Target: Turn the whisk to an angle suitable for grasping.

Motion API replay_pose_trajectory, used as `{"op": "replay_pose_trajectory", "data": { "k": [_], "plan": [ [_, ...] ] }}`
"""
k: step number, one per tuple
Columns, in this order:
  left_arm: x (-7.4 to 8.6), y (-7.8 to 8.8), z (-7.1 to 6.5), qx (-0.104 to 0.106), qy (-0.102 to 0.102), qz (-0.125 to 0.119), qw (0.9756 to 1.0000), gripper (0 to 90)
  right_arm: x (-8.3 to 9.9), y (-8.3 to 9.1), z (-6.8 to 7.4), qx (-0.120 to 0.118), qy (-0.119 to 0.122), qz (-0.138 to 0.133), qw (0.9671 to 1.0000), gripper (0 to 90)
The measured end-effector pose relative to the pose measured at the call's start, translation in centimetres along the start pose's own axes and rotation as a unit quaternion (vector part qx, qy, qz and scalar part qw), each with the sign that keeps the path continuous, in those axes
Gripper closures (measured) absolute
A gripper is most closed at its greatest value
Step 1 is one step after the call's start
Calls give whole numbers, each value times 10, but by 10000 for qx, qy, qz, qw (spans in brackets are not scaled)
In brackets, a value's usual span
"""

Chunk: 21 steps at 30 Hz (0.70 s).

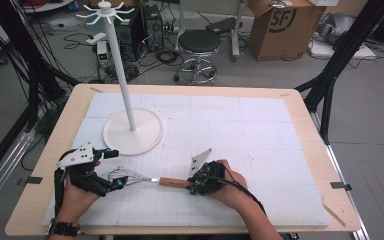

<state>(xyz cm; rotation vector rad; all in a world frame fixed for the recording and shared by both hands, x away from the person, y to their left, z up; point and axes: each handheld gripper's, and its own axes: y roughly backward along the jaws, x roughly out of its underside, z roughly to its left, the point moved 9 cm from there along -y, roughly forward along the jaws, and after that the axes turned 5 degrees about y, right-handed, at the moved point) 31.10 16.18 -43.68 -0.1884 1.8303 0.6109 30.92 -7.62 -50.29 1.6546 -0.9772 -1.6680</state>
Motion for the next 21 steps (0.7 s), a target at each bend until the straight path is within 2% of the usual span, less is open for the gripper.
{"op": "replay_pose_trajectory", "data": {
  "k": [8, 10, 12, 14, 21],
  "plan": [
    [0, 0, 0, -7, -9, 9, 10000, 17, -17, -12, 0, -62, 150, -85, 9998, 705],
    [1, 0, 0, 1, 0, 25, 10000, 17, -20, -14, 0, -12, 154, -98, 9998, 688],
    [1, 0, 1, -8, -6, 23, 10000, 17, -20, -14, -2, 92, 145, -95, 9998, 606],
    [1, 1, 1, -9, 3, 8, 10000, 17, -18, -13, -5, 204, 125, -66, 9997, 583],
    [0, 3, 0, -27, -13, -13, 10000, 17, -13, -9, -11, 341, 72, -36, 9994, 580]
  ]
}}
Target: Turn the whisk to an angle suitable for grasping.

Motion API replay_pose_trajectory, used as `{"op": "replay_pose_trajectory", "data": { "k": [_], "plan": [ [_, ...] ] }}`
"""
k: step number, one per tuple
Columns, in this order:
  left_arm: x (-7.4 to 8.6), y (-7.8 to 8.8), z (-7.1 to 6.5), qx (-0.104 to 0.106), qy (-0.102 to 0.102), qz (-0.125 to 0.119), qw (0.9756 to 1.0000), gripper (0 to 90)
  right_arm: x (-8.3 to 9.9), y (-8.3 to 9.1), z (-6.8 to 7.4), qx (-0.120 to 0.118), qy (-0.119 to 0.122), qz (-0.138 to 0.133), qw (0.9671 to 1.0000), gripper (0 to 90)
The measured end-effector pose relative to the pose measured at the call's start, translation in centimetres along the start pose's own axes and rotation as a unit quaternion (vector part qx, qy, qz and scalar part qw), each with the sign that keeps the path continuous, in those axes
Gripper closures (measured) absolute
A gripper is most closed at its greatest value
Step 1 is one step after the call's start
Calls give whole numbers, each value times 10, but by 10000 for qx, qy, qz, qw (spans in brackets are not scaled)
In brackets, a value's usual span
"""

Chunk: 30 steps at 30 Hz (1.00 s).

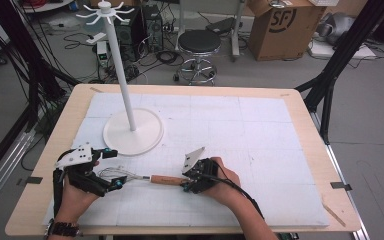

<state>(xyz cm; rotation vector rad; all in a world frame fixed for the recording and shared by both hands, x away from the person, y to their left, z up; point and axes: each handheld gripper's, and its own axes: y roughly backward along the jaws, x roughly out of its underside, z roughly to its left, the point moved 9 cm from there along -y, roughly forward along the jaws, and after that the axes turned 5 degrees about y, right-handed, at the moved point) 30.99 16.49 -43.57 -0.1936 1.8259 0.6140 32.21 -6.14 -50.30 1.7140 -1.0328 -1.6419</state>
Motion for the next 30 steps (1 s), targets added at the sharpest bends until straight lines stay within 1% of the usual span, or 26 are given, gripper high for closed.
{"op": "replay_pose_trajectory", "data": {
  "k": [1, 3, 7, 8, 9, 10, 15, 18, 25, 28, 30],
  "plan": [
    [0, 0, 0, 3, 7, -8, 10000, 17, 1, 1, -1, 32, -11, 47, 10000, 579],
    [0, 0, 0, -1, 4, -3, 10000, 17, 3, 2, -5, 108, -82, 59, 9999, 580],
    [0, 0, 0, -1, -1, 0, 10000, 17, 5, 2, -12, 296, -260, 31, 9992, 579],
    [0, 0, 0, -1, -3, 3, 10000, 17, 5, 2, -14, 355, -250, 62, 9990, 578],
    [0, 0, 0, -6, -5, 8, 10000, 17, 6, 2, -18, 446, -338, 40, 9984, 578],
    [0, 0, 0, -3, 3, 0, 10000, 17, 6, 2, -18, 446, -338, 40, 9984, 578],
    [0, 0, 0, -6, 9, -4, 10000, 17, 10, 2, -29, 642, -567, 2, 9963, 566],
    [0, 0, 0, -6, 6, 9, 10000, 17, 11, 3, -34, 783, -616, 35, 9950, 564],
    [0, 0, 0, 3, 4, 4, 10000, 17, 11, 3, -34, 800, -608, 35, 9949, 564],
    [0, 0, 0, -1, 8, 3, 10000, 17, 11, 4, -32, 765, -589, 41, 9953, 556],
    [0, 0, 0, -3, 6, 1, 10000, 17, 10, 4, -29, 699, -560, 24, 9960, 541]
  ]
}}
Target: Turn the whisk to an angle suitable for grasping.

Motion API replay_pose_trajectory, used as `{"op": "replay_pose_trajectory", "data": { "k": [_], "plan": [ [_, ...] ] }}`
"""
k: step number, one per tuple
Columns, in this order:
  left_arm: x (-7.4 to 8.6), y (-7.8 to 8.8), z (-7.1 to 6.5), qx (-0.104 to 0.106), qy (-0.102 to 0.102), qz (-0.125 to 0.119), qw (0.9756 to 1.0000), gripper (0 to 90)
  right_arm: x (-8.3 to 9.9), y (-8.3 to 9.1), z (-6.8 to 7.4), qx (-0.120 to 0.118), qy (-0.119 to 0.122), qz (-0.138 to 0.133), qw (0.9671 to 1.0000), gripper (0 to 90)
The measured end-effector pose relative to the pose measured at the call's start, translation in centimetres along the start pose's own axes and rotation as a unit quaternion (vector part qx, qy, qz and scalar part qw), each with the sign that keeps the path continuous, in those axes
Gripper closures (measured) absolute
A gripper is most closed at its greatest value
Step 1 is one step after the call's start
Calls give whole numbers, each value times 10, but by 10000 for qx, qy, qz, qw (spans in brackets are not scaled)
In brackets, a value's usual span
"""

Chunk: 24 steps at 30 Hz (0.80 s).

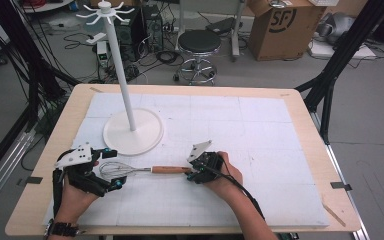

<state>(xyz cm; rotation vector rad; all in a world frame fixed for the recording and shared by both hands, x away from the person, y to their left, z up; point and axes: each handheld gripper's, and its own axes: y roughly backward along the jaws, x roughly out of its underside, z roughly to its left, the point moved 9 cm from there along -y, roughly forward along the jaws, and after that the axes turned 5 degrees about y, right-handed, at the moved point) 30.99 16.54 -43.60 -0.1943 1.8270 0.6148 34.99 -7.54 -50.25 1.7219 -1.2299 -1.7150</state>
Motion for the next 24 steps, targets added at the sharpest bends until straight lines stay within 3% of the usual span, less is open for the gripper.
{"op": "replay_pose_trajectory", "data": {
  "k": [4, 9, 15, 22, 24],
  "plan": [
    [0, 1, 1, -1, 1, -8, 10000, 17, -2, 8, 3, -33, 52, -146, 9999, 515],
    [0, 2, 0, 48, 93, -49, 9999, 17, 4, 30, -5, 56, -287, -428, 9987, 437],
    [0, 1, 0, 61, 114, -19, 9999, 17, 19, 67, -13, 158, -698, -878, 9936, 420],
    [1, -1, 0, 94, 138, 29, 9999, 17, 42, 101, -19, 193, -966, -1372, 9856, 411],
    [1, -1, 0, 82, 130, 23, 9999, 17, 51, 107, -20, 226, -1010, -1445, 9841, 368]
  ]
}}
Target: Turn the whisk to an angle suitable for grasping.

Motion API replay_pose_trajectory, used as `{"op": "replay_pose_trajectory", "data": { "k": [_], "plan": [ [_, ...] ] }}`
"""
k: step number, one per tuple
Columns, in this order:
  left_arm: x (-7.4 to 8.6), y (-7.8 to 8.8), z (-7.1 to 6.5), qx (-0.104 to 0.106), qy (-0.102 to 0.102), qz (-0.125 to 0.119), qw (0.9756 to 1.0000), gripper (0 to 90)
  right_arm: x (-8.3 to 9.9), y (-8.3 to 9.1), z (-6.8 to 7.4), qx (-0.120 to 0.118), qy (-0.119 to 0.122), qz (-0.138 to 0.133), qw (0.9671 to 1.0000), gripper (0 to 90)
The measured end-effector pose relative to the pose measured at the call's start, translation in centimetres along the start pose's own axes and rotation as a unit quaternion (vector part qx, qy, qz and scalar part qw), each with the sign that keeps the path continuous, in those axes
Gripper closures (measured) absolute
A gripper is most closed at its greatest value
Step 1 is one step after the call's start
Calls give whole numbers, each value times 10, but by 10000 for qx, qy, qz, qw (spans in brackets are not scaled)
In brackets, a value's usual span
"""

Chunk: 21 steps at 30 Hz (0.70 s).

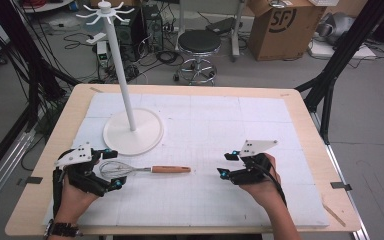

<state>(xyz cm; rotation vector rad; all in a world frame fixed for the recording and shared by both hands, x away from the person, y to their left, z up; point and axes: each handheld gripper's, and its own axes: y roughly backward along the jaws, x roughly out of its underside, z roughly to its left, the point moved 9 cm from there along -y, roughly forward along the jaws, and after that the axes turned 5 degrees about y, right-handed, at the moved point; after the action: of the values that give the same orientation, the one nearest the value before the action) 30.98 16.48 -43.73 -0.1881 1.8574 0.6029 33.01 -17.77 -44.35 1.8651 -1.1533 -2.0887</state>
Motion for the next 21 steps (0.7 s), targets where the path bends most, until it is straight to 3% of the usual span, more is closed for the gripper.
{"op": "replay_pose_trajectory", "data": {
  "k": [7, 10, 15, 21],
  "plan": [
    [0, 0, 1, -43, -35, 16, 10000, 17, 19, 24, -12, 338, -244, -437, 9982, 215],
    [1, -1, 1, -43, -46, 49, 10000, 17, 23, 32, -17, 410, -342, -514, 9972, 188],
    [-1, -2, 0, -31, -81, 49, 10000, 17, 28, 46, -24, 420, -464, -703, 9956, 125],
    [-1, -3, -2, -25, -113, 79, 9999, 17, 30, 61, -30, 456, -444, -938, 9936, 68]
  ]
}}
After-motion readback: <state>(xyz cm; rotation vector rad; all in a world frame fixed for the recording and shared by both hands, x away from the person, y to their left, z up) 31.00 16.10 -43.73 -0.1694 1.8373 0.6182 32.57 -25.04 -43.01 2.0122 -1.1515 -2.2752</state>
